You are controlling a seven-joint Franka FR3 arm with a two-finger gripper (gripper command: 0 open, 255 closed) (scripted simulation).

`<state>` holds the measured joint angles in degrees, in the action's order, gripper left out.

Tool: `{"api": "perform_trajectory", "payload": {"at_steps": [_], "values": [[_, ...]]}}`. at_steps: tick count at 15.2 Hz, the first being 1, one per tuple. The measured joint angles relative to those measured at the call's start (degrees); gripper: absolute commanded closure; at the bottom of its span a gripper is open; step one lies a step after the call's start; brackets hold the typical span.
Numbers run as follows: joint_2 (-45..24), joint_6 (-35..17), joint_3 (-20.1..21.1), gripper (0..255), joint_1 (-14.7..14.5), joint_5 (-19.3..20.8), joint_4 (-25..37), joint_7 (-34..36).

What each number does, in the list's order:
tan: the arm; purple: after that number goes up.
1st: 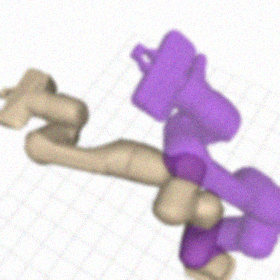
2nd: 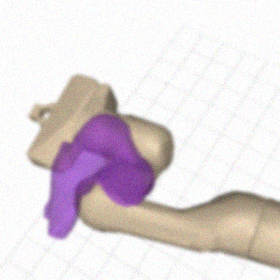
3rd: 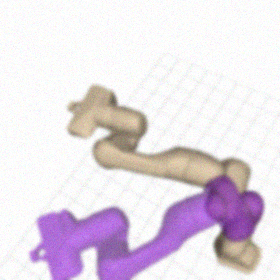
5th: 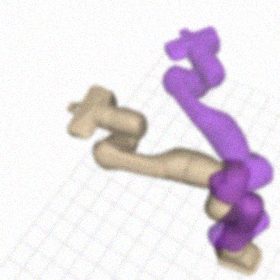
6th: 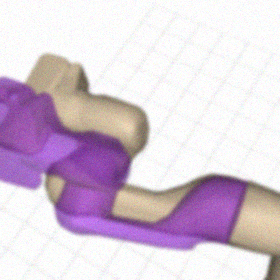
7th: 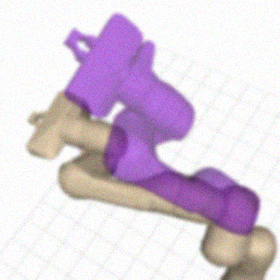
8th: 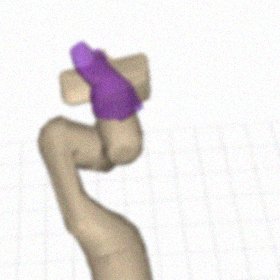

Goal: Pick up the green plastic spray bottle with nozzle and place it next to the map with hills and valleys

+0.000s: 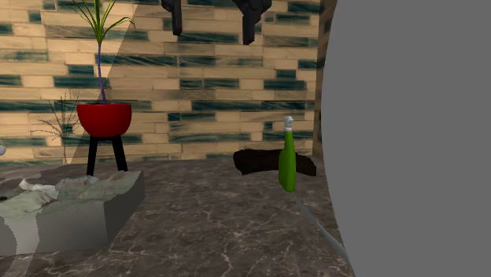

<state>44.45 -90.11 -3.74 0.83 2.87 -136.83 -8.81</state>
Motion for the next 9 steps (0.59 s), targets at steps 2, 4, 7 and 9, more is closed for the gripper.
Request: {"api": "perform_trajectory", "payload": {"at_steps": [2,4,7,9], "values": [[-0.77,-0.62,-0.29,0,0.16,0.16,0.16,-0.11],[-3.71,-2.33,-1.51,0,0.75,0.82,1.47,-0.76],[-10.23,-6.16,-3.33,0,1.45,1.38,4.26,-1.46],[-13.92,-7.67,-4.54,0,1.94,1.62,6.58,-2.03]]}}
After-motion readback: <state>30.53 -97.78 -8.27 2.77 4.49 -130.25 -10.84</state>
